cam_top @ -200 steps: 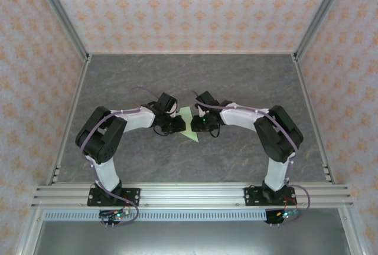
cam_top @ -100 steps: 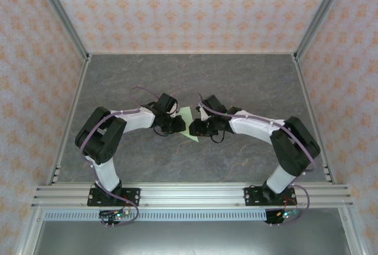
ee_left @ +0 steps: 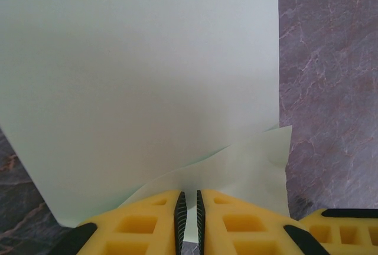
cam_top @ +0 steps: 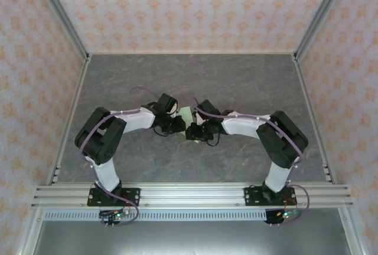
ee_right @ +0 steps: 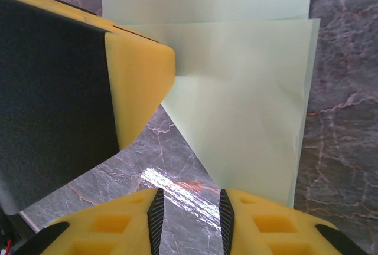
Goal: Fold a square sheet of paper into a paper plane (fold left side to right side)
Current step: Third fold the triangle at the center of the table.
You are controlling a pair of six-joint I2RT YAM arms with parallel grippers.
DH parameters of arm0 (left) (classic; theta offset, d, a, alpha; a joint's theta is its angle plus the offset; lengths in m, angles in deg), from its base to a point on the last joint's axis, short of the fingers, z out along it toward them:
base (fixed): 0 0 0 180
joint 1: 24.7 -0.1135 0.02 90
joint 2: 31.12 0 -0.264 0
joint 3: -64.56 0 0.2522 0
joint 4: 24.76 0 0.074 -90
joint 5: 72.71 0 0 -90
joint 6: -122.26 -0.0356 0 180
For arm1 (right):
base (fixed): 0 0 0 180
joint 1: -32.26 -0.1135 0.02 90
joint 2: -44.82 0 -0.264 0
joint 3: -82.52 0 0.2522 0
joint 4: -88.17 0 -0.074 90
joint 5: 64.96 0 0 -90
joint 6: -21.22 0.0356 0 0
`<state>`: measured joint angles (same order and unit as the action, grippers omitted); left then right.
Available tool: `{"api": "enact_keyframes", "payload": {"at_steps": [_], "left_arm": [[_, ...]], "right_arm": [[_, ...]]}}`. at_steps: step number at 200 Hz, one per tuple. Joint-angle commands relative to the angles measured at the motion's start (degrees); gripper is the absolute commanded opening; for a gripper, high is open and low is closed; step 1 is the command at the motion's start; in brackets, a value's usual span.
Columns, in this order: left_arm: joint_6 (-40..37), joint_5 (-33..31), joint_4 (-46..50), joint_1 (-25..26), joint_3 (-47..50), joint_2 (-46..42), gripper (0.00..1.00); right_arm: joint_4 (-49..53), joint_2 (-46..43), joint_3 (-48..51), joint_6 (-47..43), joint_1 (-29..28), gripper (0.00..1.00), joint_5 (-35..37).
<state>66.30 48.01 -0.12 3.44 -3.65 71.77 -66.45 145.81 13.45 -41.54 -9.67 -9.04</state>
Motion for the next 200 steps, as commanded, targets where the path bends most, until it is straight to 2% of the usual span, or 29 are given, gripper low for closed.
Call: {"api": "enact_keyframes", "payload": {"at_steps": [1, 76, 157, 200], "left_arm": [[-0.86, -3.98, 4.77, 0.18, 1.98, 0.12, 0.19], [-1.07, -4.17, 5.06, 0.21, 1.72, 0.21, 0.19], [-1.07, -4.44, 5.08, 0.21, 1.55, 0.48, 0.19], [-1.25, -4.62, 5.22, 0.18, 1.62, 0.56, 0.19]], "right_arm": [[1.57, 1.05, -0.24, -0.2, 0.1, 0.35, 2.45], [4.25, 1.66, 0.28, -1.32, 0.1, 0.35, 4.47], [3.67, 0.01, 3.68, -0.79, 0.1, 0.34, 1.4], [5.85, -1.81, 6.43, 0.03, 0.91, 0.34, 3.77]]}}
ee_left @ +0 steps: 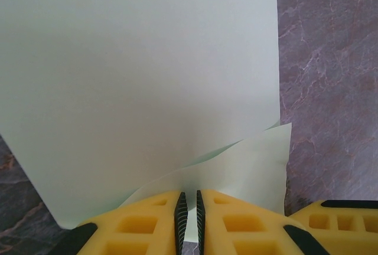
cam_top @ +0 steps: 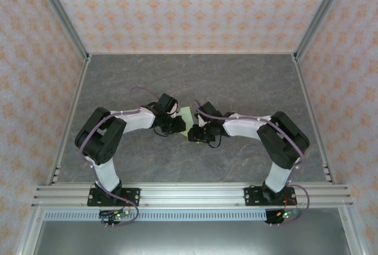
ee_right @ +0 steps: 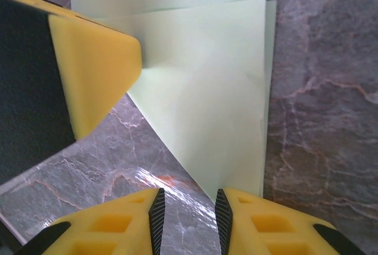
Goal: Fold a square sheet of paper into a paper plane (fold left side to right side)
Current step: Third fold the triangle at the center of the table.
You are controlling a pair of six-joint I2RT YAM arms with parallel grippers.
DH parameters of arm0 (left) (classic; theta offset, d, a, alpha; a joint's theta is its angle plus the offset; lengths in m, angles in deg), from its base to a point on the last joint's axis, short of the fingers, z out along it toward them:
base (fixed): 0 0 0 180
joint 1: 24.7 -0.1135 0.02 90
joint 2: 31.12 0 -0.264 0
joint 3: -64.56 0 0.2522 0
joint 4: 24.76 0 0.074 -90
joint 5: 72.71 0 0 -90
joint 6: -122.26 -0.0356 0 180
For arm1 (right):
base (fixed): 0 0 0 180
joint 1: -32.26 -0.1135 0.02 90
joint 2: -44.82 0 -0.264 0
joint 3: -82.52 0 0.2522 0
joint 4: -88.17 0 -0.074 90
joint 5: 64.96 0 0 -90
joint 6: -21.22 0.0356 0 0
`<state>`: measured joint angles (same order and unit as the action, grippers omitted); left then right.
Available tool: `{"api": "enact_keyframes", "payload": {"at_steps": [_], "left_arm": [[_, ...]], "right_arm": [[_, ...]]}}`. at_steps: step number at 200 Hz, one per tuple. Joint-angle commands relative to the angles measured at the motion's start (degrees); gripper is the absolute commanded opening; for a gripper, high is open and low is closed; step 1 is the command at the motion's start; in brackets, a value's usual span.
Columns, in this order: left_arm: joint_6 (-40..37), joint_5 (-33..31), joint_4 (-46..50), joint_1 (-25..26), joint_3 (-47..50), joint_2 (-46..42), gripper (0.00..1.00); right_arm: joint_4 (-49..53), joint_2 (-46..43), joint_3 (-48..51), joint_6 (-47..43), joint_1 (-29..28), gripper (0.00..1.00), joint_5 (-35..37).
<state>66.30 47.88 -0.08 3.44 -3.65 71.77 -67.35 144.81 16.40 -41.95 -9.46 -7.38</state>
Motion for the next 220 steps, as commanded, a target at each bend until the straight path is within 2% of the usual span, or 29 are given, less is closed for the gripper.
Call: {"api": "enact_keyframes", "payload": {"at_steps": [1, 63, 110, 131, 162, 194, 220], "left_arm": [[-1.26, -4.49, 5.17, 0.17, 1.63, 0.56, 0.19], [-1.59, -4.84, 5.36, 0.23, 1.39, 0.74, 0.18], [-1.43, -4.4, 5.19, 0.21, 1.34, 0.33, 0.19], [-1.25, -4.4, 5.16, 0.16, 1.37, -0.04, 0.19], [-1.13, -4.4, 5.13, 0.17, 1.45, -0.23, 0.19], [-1.02, -4.18, 5.04, 0.24, 1.23, -0.03, 0.19], [-1.08, -4.22, 4.9, 0.17, 1.11, -0.02, 0.19]], "right_arm": [[6.71, -0.83, 3.57, 0.52, 0.77, 0.34, 2.1], [10.9, -5.23, 6.13, -1.43, 2.03, 0.34, 2.98], [13.12, -11.07, 1.03, -0.9, 1.66, 0.33, 5.17], [10.32, -11.46, -0.84, 1.94, 0.96, 0.26, 5.88], [2.21, -7.1, -2.88, 10.11, -1.27, 0.09, 4.93], [0.68, -2.47, -4.63, 15.22, -2.38, 0.02, 6.96], [0.41, -0.25, -4.26, 17.3, -2.76, 0.0, 7.83]]}}
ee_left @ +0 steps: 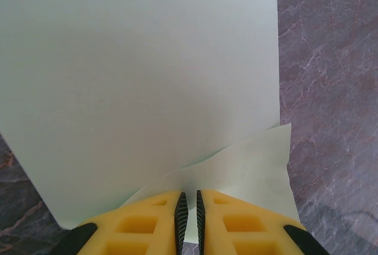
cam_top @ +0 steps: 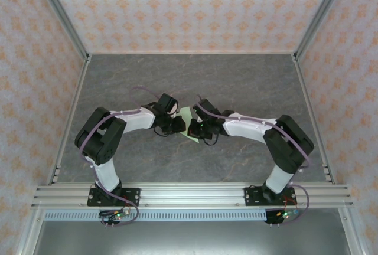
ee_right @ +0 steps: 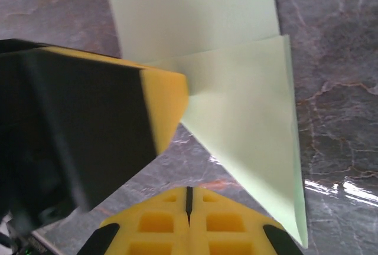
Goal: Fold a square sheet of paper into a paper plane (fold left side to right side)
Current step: Third fold the triangle at the center of the table.
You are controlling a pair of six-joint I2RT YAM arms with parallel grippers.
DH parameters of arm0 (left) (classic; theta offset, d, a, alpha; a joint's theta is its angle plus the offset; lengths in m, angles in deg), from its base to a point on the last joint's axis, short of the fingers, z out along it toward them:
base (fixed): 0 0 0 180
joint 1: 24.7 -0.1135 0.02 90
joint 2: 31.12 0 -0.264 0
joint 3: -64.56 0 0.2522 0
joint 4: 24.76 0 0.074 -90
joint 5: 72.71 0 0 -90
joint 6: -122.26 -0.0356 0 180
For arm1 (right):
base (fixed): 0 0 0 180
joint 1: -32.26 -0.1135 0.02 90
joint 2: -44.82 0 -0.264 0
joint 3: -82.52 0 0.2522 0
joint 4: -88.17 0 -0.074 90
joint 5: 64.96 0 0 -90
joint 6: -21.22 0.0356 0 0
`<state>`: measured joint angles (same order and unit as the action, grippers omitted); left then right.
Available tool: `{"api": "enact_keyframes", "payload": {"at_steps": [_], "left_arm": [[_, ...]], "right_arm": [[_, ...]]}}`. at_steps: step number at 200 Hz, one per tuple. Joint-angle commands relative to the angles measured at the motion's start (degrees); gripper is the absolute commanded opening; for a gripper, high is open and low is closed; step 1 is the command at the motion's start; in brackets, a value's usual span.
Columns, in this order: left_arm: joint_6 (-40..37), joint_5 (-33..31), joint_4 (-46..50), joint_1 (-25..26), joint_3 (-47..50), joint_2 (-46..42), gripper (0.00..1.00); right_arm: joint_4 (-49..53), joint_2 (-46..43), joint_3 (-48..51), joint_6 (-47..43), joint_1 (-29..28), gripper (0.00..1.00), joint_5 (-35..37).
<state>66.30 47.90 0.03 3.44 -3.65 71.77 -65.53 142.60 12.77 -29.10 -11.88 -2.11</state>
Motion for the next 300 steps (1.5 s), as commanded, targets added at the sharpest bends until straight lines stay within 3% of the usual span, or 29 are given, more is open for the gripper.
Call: {"api": "enact_keyframes", "payload": {"at_steps": [1, 52, 140, 198, 300], "left_arm": [[-1.04, -4.24, 4.79, 0.21, 1.11, -0.04, 0.19], [-1.12, -4.21, 4.84, 0.26, 0.97, 0.45, 0.19], [-1.37, -4.61, 5.17, 0.23, 0.9, 0.47, 0.19], [-1.34, -4.42, 4.99, 0.24, 0.75, 0.65, 0.18], [-1.64, -4.14, 4.95, 0.18, 0.58, 0.73, 0.19]], "right_arm": [[-1.39, 2.06, -0.62, 4.49, -0.33, 0.0, 2.6], [2.28, 3.2, 0.09, 5.51, -0.35, 0.0, 6.76], [0.85, 3.11, 3.49, 5.11, -0.64, 0.0, 1.0], [4.26, -0.66, -0.31, 3.66, -2.24, 0.0, 6.01], [-0.68, 7.03, -3.51, 6.96, -2.62, 0.0, 6.29]]}}
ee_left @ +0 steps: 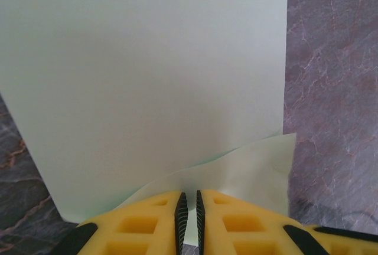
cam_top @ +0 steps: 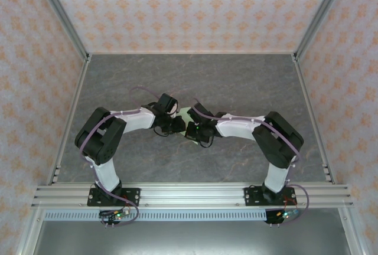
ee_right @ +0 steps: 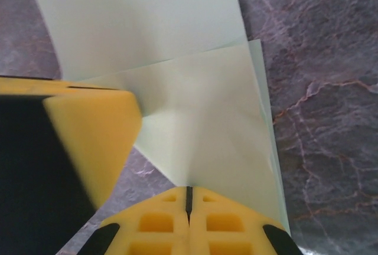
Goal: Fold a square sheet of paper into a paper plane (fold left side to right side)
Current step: Third fold the triangle at the center of the table.
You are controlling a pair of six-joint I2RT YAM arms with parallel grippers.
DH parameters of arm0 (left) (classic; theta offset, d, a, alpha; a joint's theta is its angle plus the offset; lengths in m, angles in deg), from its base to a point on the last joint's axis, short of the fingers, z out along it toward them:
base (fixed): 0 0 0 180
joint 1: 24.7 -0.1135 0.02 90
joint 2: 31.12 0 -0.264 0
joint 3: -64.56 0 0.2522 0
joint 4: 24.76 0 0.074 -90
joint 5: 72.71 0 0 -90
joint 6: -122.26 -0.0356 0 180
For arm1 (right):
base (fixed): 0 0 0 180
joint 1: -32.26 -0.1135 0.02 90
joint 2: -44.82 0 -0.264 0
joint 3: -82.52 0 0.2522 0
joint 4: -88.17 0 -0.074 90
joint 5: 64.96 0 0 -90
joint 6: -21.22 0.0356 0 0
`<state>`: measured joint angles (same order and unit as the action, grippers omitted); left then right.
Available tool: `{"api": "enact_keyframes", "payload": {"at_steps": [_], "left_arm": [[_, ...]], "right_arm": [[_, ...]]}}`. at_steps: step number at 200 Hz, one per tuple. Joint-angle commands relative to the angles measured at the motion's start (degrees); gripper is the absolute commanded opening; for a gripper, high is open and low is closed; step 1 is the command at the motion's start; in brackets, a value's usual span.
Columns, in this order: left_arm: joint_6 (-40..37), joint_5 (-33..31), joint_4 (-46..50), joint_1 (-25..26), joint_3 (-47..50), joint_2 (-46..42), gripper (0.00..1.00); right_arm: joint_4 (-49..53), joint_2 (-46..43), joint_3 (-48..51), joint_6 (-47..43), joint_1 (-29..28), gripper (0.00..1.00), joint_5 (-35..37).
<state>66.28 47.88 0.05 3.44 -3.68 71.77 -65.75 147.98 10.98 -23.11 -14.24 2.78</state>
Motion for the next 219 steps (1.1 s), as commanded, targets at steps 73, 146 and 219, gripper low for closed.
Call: {"api": "enact_keyframes", "payload": {"at_steps": [73, 146, 219], "left_arm": [[-1.9, -4.31, 5.01, 0.21, 0.25, 1.88, 0.19], [-2.05, -4.57, 5.3, 0.2, 0.12, 2.0, 0.18], [-0.9, -3.35, 4.01, 0.41, 0.1, 0.73, 0.18]], "right_arm": [[4.06, -1.1, 4.63, -0.25, -0.26, 0.0, 2.13], [5.81, -9.16, 15.21, 1.06, -0.08, 0.0, 4.82], [5.59, -18.02, 10.01, -4.41, 0.19, 0.0, 4.29]]}}
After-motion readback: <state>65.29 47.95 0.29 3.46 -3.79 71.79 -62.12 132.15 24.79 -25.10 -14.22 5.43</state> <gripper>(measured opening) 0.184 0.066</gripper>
